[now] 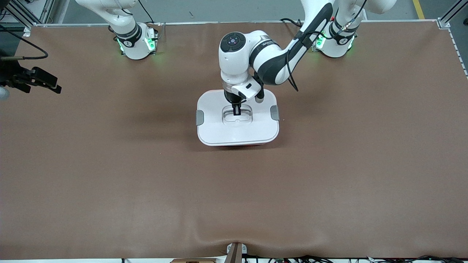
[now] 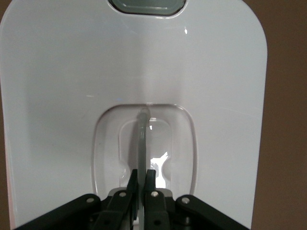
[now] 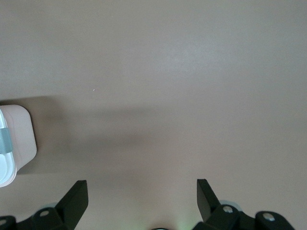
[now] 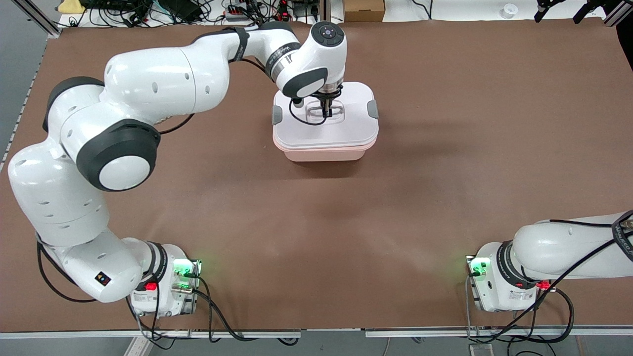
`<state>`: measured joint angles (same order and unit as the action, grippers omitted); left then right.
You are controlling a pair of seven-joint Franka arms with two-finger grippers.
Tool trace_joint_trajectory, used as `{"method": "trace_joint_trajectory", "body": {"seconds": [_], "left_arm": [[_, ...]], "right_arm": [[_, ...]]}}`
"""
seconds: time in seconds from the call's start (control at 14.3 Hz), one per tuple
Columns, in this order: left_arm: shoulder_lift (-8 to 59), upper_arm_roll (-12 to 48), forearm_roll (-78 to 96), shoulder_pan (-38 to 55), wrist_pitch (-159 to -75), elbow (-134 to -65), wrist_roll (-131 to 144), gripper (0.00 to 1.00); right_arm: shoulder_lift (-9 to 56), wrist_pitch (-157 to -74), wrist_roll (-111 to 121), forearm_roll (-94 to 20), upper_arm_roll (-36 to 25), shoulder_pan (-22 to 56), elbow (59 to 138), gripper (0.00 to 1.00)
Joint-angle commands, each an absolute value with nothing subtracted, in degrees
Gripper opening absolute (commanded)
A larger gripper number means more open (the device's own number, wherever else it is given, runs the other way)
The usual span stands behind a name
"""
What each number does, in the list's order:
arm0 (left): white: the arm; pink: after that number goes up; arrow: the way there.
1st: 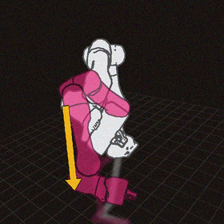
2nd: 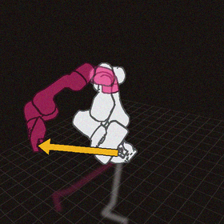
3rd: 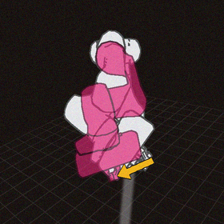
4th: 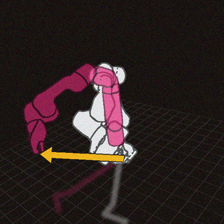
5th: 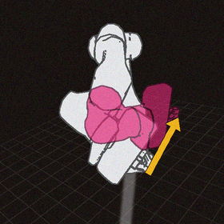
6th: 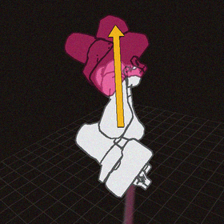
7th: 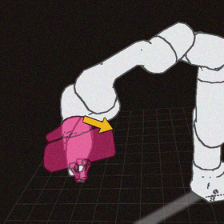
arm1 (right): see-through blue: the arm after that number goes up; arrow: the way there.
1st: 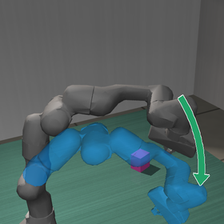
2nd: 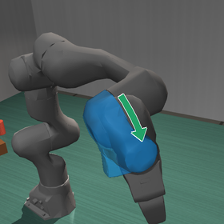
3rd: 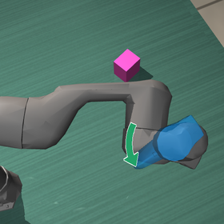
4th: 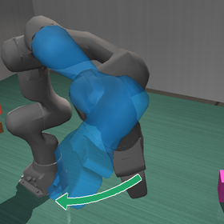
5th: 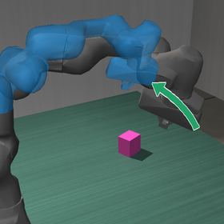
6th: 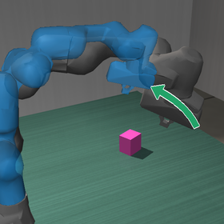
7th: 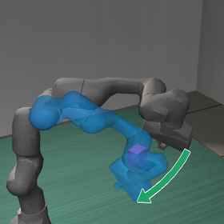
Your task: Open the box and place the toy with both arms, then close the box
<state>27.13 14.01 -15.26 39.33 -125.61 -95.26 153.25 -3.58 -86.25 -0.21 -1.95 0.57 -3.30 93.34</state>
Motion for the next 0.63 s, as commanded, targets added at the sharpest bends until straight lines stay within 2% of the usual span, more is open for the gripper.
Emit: {"method": "trace_joint_trajectory", "body": {"seconds": [0.0,0.56], "left_arm": [[28.2,13.9,-16.7,40.3,-125.5,-94.6,155.1,0.00],[28.3,13.9,-20.9,40.9,-125.5,-95.9,157.3,0.00]], "right_arm": [[-3.6,-85.4,0.3,-1.4,1.2,-4.1,92.5,1.00],[-3.7,-85.4,0.4,-1.3,1.2,-4.2,92.5,1.00]]}}
